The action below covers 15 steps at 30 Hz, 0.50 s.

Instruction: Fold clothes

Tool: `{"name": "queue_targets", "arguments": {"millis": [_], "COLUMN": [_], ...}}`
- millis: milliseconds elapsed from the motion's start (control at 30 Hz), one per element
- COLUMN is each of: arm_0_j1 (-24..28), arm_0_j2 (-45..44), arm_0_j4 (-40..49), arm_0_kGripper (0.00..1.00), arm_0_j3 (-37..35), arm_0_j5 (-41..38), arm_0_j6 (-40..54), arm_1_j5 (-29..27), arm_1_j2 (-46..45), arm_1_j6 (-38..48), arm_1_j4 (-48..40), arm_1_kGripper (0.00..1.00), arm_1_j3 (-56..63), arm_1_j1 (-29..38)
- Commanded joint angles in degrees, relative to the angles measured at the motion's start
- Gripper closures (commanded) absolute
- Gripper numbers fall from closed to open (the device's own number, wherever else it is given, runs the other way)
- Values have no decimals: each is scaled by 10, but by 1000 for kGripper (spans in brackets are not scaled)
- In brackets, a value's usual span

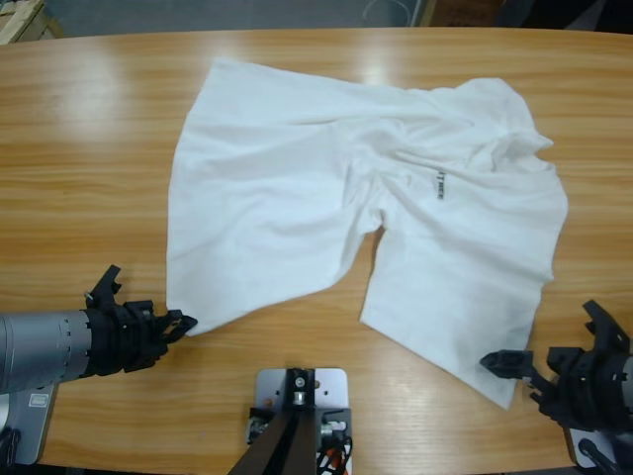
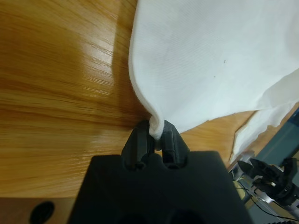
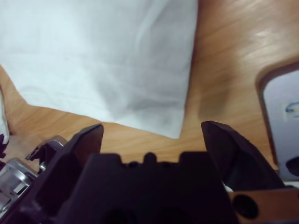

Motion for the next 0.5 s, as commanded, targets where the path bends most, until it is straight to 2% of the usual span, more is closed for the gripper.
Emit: {"name": "queue_targets", "arguments": {"millis": [33, 67, 133, 233, 300, 333, 400, 433, 467, 500], "arm_0_j1": [-5, -5, -5, -5, -5, -5, -5, -5, -5, -5], "arm_0_j2": [7, 7, 7, 7, 7, 8, 10, 11, 11, 11], "arm_0_j4": [13, 13, 13, 13, 12, 12, 9, 9, 9, 9], "arm_0_kGripper": [1000, 1000, 1000, 1000, 1000, 1000, 1000, 1000, 1000, 1000], "arm_0_j3": [20, 20, 20, 21, 21, 21, 20, 20, 21, 21], "arm_0_j5": [-5, -5, -5, -6, -6, -6, -6, -6, -6, -6], "arm_0_j6": [3, 3, 3, 3, 4, 3, 3, 3, 3, 3], "arm_1_j5": [0, 2, 9, 5, -1, -2, -6, -7, -10, -12], "arm_1_j2": [71, 80, 103, 106, 99, 99, 93, 88, 81, 71], "arm_1_j6": [11, 10, 5, 2, -3, -5, -14, -19, -24, -30], "arm_1_j4": [-79, -92, -132, -133, -128, -124, -117, -112, -104, -94], "arm_1_kGripper": [196, 257, 295, 505, 562, 662, 695, 772, 805, 805], "arm_1_j3": [34, 35, 45, 45, 45, 45, 45, 45, 44, 44], "arm_1_j1": [17, 18, 19, 21, 21, 21, 21, 21, 21, 21]}}
